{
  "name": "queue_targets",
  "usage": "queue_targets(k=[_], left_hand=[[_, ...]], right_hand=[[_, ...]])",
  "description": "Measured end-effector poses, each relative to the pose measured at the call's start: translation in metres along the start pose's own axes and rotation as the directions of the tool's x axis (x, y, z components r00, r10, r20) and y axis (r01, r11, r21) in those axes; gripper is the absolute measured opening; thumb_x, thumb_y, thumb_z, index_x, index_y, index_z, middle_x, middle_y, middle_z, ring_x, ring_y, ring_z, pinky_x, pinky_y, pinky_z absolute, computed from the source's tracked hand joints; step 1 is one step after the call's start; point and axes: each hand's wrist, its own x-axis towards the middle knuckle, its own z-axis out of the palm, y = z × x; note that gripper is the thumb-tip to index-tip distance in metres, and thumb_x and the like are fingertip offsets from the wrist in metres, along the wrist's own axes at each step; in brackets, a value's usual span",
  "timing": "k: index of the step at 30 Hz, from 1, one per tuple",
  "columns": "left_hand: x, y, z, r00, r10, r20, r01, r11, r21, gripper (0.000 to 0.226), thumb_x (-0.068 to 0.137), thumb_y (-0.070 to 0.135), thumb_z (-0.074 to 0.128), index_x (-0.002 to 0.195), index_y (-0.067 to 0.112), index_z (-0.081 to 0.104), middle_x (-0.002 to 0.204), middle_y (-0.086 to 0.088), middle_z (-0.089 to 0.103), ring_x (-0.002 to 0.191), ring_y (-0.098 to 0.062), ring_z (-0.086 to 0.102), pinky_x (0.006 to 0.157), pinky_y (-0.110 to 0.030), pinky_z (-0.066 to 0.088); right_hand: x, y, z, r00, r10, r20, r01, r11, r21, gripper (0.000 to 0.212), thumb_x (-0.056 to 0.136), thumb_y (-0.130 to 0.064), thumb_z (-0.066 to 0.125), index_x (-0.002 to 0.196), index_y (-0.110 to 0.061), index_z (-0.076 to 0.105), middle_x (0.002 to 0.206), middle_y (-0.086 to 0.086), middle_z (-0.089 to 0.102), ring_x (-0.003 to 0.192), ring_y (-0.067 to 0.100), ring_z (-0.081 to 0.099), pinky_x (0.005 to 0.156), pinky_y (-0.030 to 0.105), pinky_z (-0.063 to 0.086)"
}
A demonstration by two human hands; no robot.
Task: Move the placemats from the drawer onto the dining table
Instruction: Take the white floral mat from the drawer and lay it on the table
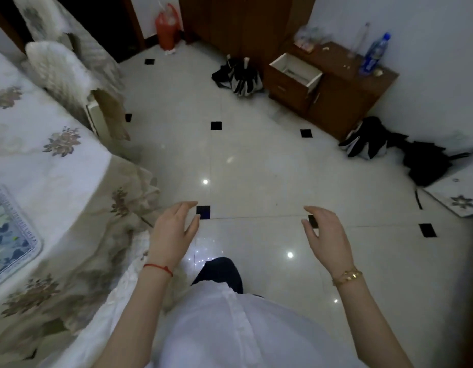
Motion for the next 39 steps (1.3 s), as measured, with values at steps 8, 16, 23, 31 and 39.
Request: queue_targets(k=[8, 16, 23, 31, 39], left_hand=[[0.121, 0.013, 0.056, 0.996, 0.018, 0.086, -0.019, 1.0, 0.018, 0.03, 0.091, 0.021, 0.06, 0.12, 0.012, 0.061, 0.112, -0.007, 0.067, 0.102, -0.024, 0.062, 0.088, -0.033, 0.049], [0.346, 0.035, 0.069, 0.993, 0.109, 0.052, -0.111, 0.993, 0.032, 0.027, 0.089, 0.016, 0.064, 0.116, 0.01, 0.063, 0.108, -0.01, 0.067, 0.098, -0.028, 0.063, 0.083, -0.035, 0.05], [0.521, 0.059, 0.096, 0.969, 0.228, 0.099, -0.231, 0.973, 0.019, 0.027, 0.091, 0.018, 0.062, 0.117, 0.011, 0.063, 0.111, -0.007, 0.068, 0.101, -0.026, 0.063, 0.088, -0.036, 0.05], [0.69, 0.08, 0.164, 0.964, 0.222, 0.147, -0.225, 0.974, 0.004, 0.027, 0.089, 0.016, 0.064, 0.115, 0.012, 0.064, 0.107, -0.006, 0.069, 0.097, -0.026, 0.064, 0.081, -0.036, 0.052], [0.889, 0.132, 0.203, 0.966, 0.234, 0.112, -0.235, 0.972, -0.005, 0.028, 0.092, 0.019, 0.06, 0.119, 0.012, 0.062, 0.112, -0.006, 0.067, 0.101, -0.024, 0.062, 0.086, -0.035, 0.051]], right_hand=[[0.092, 0.054, 0.018, 0.993, 0.109, 0.05, -0.11, 0.994, 0.022, 0.031, 0.092, -0.016, 0.06, 0.122, -0.009, 0.061, 0.116, 0.008, 0.065, 0.111, 0.026, 0.056, 0.097, 0.037, 0.046], [0.301, 0.074, 0.004, 0.99, 0.137, -0.035, -0.136, 0.991, 0.004, 0.032, 0.094, -0.019, 0.058, 0.125, -0.01, 0.059, 0.121, 0.008, 0.063, 0.115, 0.024, 0.054, 0.1, 0.031, 0.039], [0.439, 0.096, 0.002, 0.975, 0.207, -0.084, -0.208, 0.978, 0.004, 0.032, 0.094, -0.018, 0.059, 0.125, -0.009, 0.06, 0.12, 0.007, 0.063, 0.113, 0.024, 0.056, 0.098, 0.03, 0.04], [0.592, 0.154, 0.026, 0.958, 0.278, -0.064, -0.277, 0.96, 0.024, 0.031, 0.094, -0.018, 0.059, 0.123, -0.009, 0.06, 0.12, 0.009, 0.064, 0.113, 0.026, 0.056, 0.098, 0.035, 0.044], [0.813, 0.208, -0.01, 0.967, 0.243, -0.077, -0.244, 0.97, -0.007, 0.028, 0.095, -0.016, 0.057, 0.122, -0.007, 0.06, 0.116, 0.011, 0.063, 0.11, 0.028, 0.056, 0.093, 0.032, 0.042]])
